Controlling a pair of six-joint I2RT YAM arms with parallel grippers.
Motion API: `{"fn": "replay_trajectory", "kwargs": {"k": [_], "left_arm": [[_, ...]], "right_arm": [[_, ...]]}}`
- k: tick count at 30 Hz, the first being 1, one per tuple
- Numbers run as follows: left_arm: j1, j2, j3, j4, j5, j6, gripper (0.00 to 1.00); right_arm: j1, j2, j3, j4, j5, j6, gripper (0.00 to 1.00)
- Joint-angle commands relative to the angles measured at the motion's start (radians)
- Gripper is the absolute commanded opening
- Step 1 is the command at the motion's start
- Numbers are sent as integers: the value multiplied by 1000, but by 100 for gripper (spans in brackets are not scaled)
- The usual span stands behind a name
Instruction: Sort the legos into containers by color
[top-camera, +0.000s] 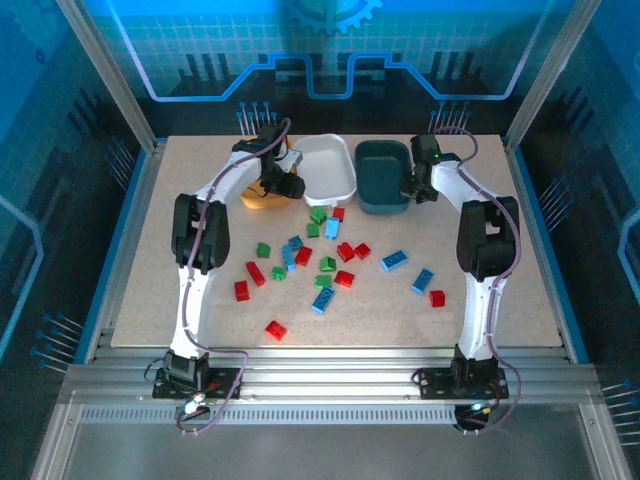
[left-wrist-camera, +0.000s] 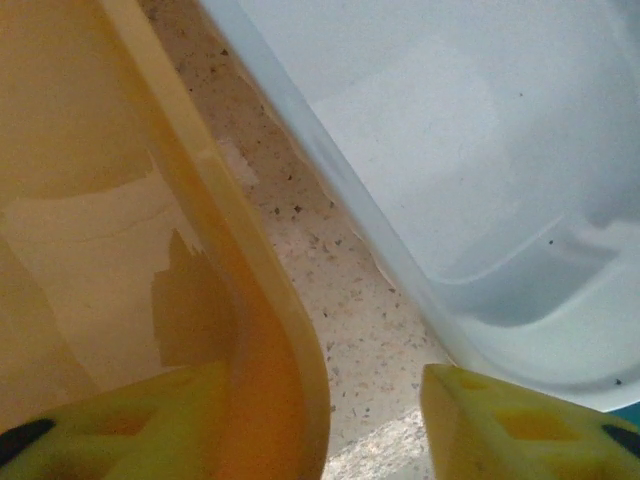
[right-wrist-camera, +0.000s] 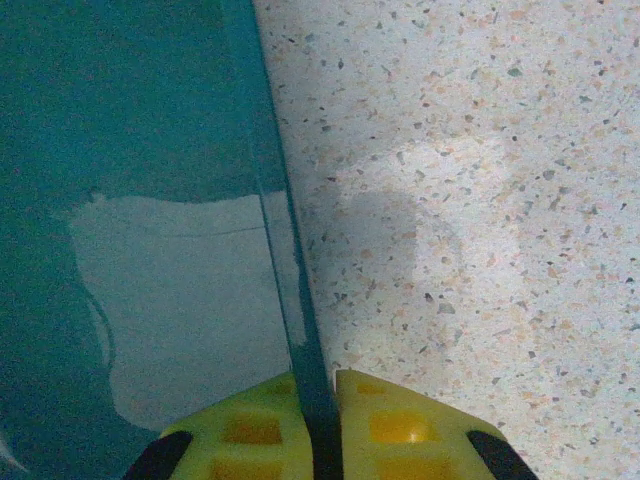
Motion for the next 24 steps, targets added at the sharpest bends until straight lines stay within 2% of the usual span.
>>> {"fn": "replay_trajectory", "kwargs": {"k": [1,3,4,5,7,11,16,19,21,23,24], "left_arm": [[-12,-80,-7,-19,87,-23,60],[-12,-95,1,-19,102,-41,64],[-12,-103,3,-16,115,-51,78],[-11,-114,7,-14,122,-64,87],[-9,-133,16,-12,137,-83,99],[-3,-138,56,-41,59,-105,99],[7,-182,43,-45,84,-204,99],[3,-292,-100,36,116,-304,99],[-4,-406,-262,131,108,-365,99],[-9,-523,-422,225,101,-425,99],[-12,-588,-517,291,109,-464,99]], "right_arm": [[8,35,23,18,-34,19,9],[8,44,34,17,-42,26,10],[8,45,35,20,-45,29,10],[7,45,38,26,-50,30,10],[14,51,60,10,-63,23,10],[31,49,67,0,-80,16,11],[39,49,75,0,-105,34,13],[42,43,75,-14,-103,37,28],[42,9,50,-8,-93,28,36],[39,-30,38,-19,-72,15,50],[37,-53,33,-26,-56,8,52]]}}
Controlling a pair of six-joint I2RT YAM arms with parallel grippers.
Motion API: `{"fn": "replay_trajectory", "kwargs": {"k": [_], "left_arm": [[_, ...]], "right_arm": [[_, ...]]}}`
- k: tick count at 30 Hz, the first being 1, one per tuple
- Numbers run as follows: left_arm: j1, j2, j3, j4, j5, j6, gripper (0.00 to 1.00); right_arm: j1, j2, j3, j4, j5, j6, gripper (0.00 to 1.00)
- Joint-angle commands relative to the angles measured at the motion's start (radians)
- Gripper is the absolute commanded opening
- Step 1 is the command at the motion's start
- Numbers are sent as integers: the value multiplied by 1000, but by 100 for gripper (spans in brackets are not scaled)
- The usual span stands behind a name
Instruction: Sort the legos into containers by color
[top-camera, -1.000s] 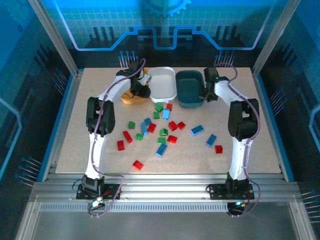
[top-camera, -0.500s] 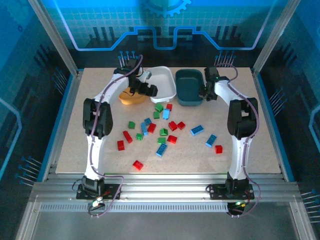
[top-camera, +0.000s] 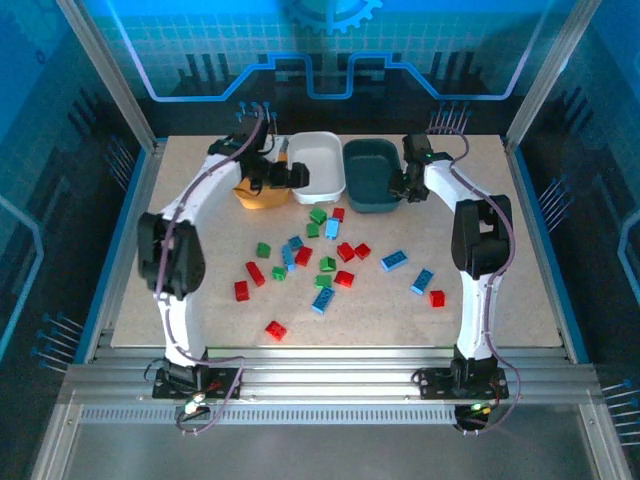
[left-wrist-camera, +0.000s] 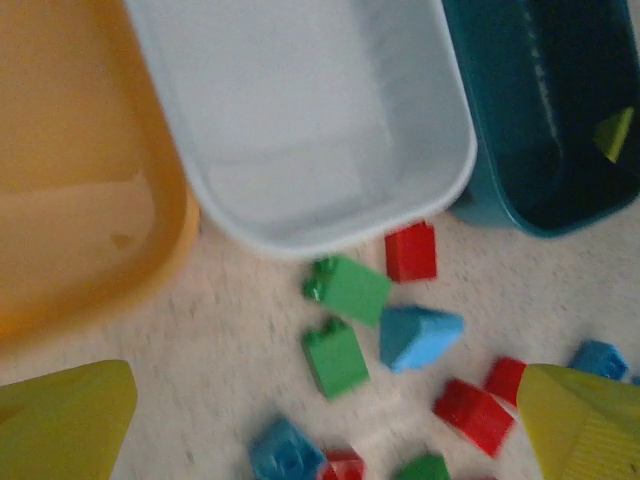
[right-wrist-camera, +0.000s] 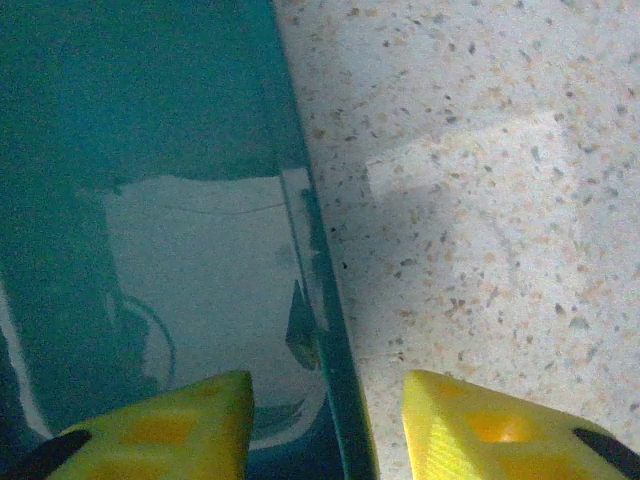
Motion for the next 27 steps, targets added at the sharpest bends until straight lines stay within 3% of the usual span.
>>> {"fn": "replay_trajectory", "kwargs": {"k": [1,5,10,15,21,27], "left_arm": [[-11,-217,-227,208,33,-174,99],[-45,-458,-494,341,-11,-283,99],[-108,-709,-809,512,19,-435,99],[-164,-893,-1066,592,35,-587,99],[-215,-990,-1192,631,77,-650,99],[-222,-997,-1197,619,89,-626,99]], "right_arm": [[4,-102,-15,-40,36,-22,54],[-14,-250,-132,-49,94,-21,65],[-42,-532,-465,-5,141,27,73],[-73,-804,-777,-67,145,115,73],[-35,-1071,-997,-233,143,180,70],[27,-1120,-1067,-308,53,243,70]]}}
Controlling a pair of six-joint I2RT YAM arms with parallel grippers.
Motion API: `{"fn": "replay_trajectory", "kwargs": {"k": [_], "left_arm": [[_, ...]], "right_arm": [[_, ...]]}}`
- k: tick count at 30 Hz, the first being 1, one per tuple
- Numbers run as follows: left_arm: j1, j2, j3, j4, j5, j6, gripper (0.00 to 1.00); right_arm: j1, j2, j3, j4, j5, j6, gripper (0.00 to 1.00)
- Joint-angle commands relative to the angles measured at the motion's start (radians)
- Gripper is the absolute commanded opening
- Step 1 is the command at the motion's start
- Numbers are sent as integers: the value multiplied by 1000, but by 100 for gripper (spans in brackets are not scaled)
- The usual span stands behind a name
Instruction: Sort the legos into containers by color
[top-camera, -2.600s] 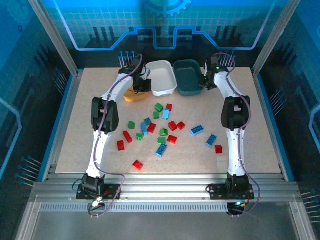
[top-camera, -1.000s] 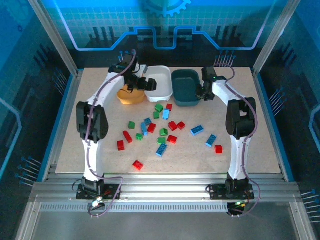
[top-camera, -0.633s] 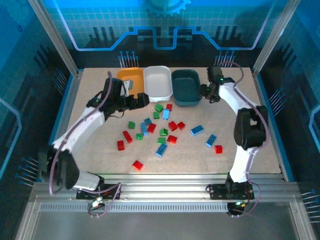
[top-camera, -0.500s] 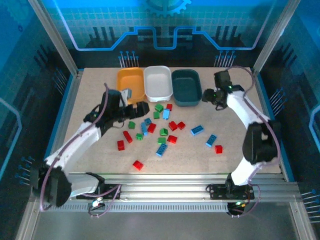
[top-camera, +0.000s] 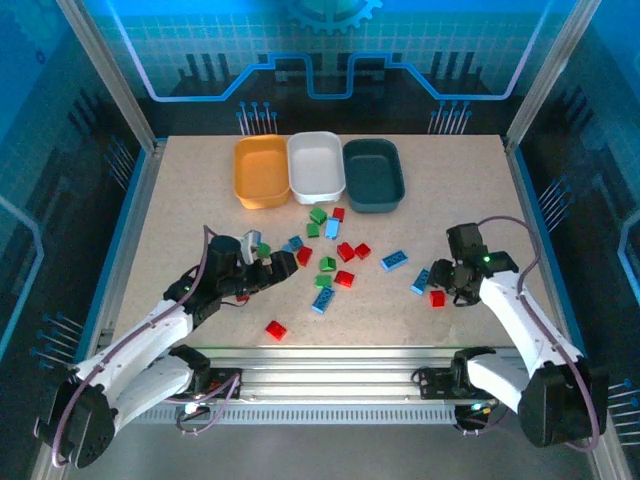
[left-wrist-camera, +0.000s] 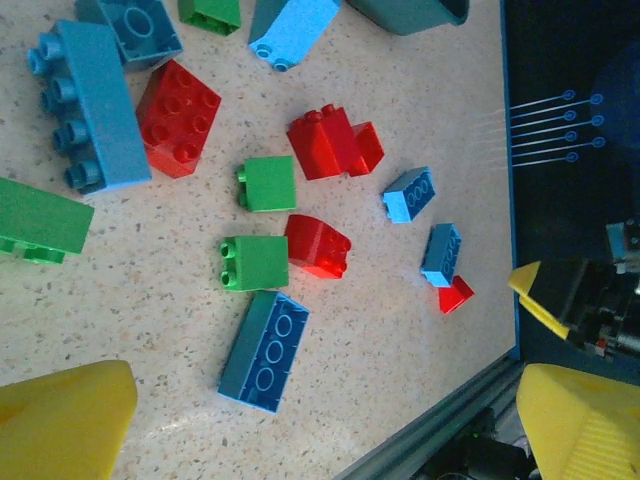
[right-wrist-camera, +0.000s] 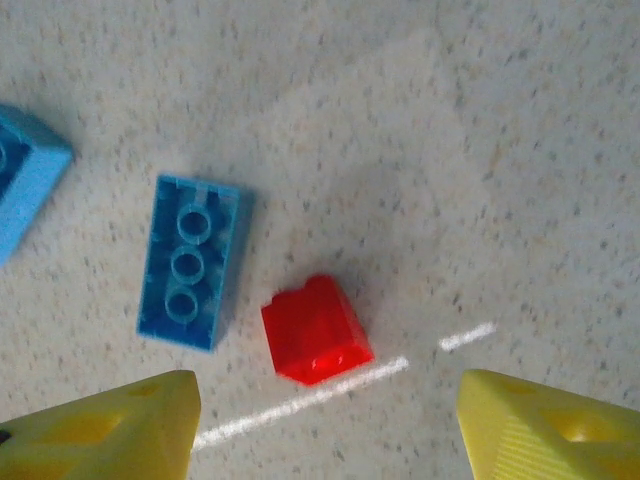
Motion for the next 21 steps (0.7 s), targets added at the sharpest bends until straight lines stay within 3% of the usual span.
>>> {"fn": "replay_trajectory", "kwargs": {"k": [1,9,21], "left_arm": [[-8,-15,-8,39,31,-12,99],[-11,-56,-42,64,33,-31,99],[-11,-58,-47,41,33,-22,99]], "right_arm": [[45,26,-34,-40,-103,70,70],[113,110,-80,-3,38,139,68],[33,309,-20,111,45,55,67]]}}
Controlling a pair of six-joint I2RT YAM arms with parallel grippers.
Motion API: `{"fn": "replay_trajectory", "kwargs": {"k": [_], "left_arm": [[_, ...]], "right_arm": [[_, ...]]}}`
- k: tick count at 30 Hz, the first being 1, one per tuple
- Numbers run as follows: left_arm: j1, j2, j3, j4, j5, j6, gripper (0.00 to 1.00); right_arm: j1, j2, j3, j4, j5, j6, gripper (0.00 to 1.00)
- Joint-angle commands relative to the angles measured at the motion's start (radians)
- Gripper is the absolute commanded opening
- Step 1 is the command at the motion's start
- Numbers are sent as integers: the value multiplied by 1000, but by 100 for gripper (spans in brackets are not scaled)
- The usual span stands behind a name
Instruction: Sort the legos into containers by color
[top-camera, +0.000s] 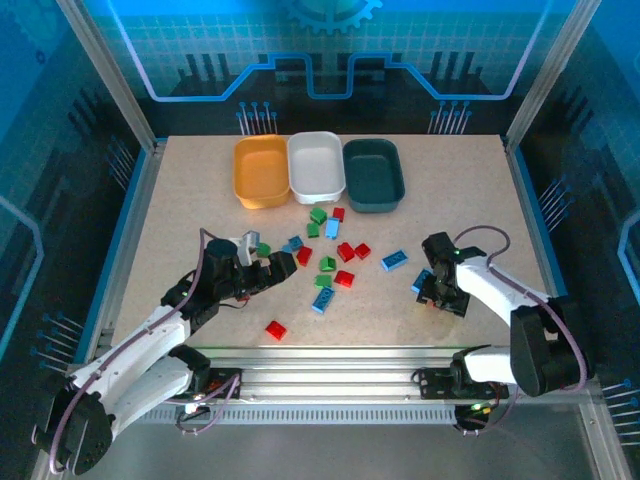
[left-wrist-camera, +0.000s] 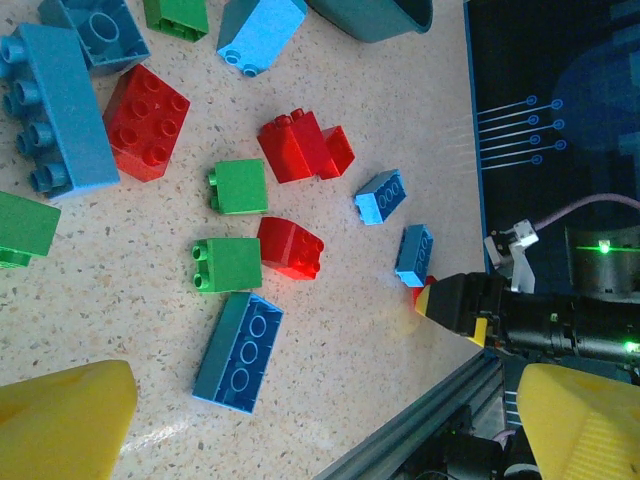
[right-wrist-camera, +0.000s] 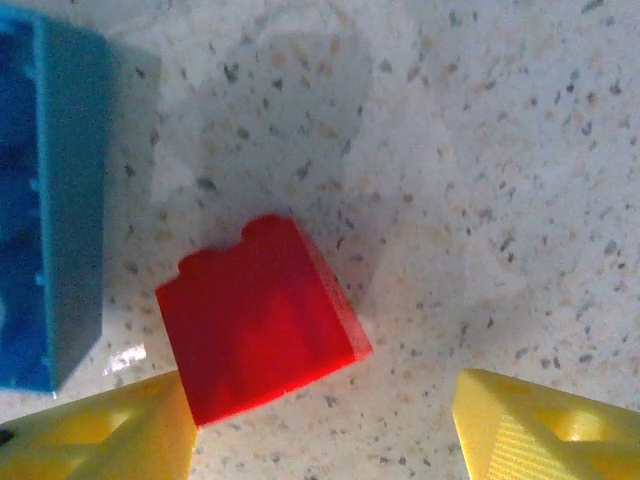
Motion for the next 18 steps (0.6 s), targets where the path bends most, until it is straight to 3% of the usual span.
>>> {"fn": "replay_trajectory", "kwargs": {"k": [1,8,13,16,18], "left_arm": [[-8,-12,-14,1,20,2,99],[-8,-9,1,-18,14,6,99],[-8,-7,-2,-16,4,4,99],[-7,1,0,-10,9,-1,99],[-8,4,5,-14,10,1,99]], "right_arm": [[-59,35,32,55,-17,-39,67],[-139,105,72,97,-91,-82,56],[-139,99,49,117,-125,-79,46],[-138,85,35,112,-117,-74,46],[-136,79,31,104,-124,-69,55]]}}
